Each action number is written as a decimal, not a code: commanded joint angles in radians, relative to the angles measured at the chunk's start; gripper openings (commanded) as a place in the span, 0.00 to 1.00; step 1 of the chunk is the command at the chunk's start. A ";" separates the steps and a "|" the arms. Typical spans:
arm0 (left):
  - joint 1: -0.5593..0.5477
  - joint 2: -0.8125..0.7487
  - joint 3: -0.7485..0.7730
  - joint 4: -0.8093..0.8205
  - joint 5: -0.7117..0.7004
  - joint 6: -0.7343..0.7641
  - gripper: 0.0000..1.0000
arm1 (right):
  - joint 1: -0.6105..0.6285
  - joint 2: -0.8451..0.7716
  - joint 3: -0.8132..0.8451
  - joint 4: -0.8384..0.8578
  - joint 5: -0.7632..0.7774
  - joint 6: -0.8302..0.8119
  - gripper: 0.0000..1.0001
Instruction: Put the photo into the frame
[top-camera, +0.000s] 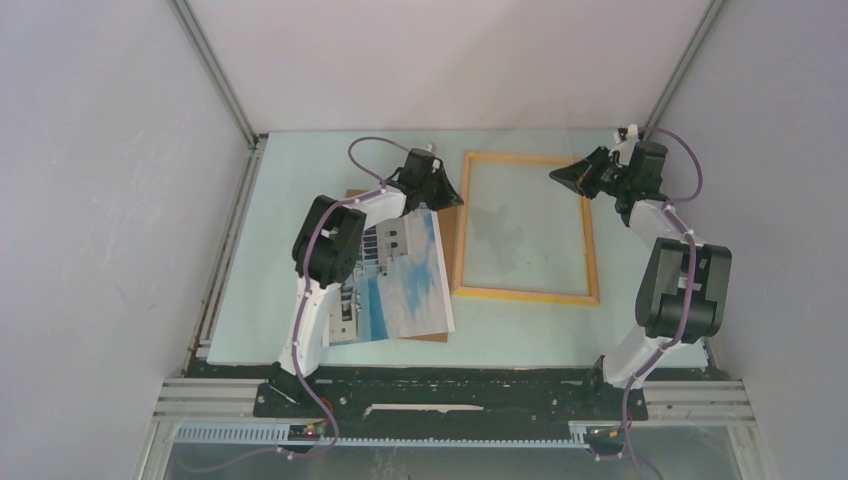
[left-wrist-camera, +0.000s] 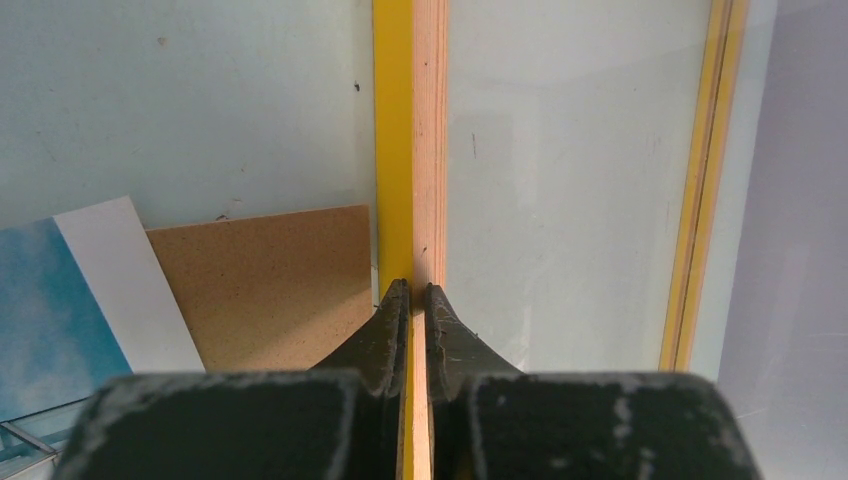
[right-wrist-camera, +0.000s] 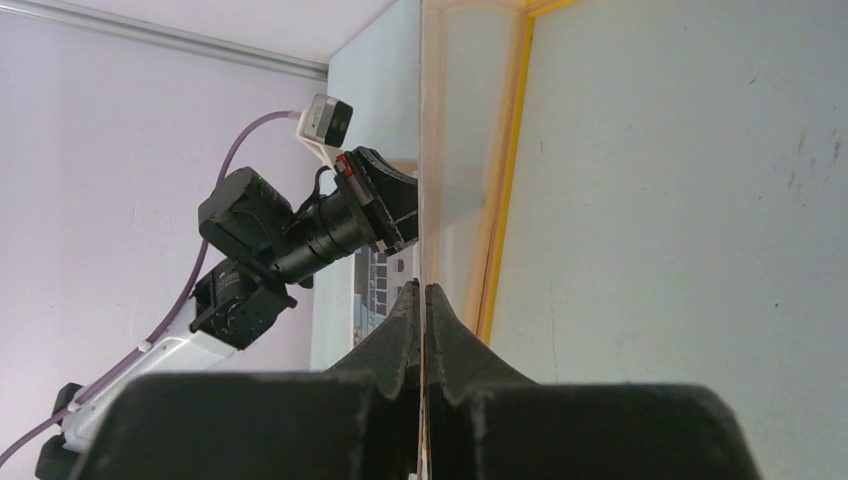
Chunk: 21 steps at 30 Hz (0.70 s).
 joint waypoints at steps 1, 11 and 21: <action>-0.009 0.032 0.051 -0.019 0.025 -0.003 0.00 | 0.016 0.008 -0.003 0.011 -0.045 -0.062 0.00; -0.009 0.032 0.054 -0.018 0.025 -0.004 0.00 | 0.007 0.019 -0.026 0.034 -0.090 -0.102 0.00; -0.009 0.034 0.053 -0.018 0.029 -0.005 0.00 | 0.022 0.047 -0.027 -0.005 -0.076 -0.164 0.00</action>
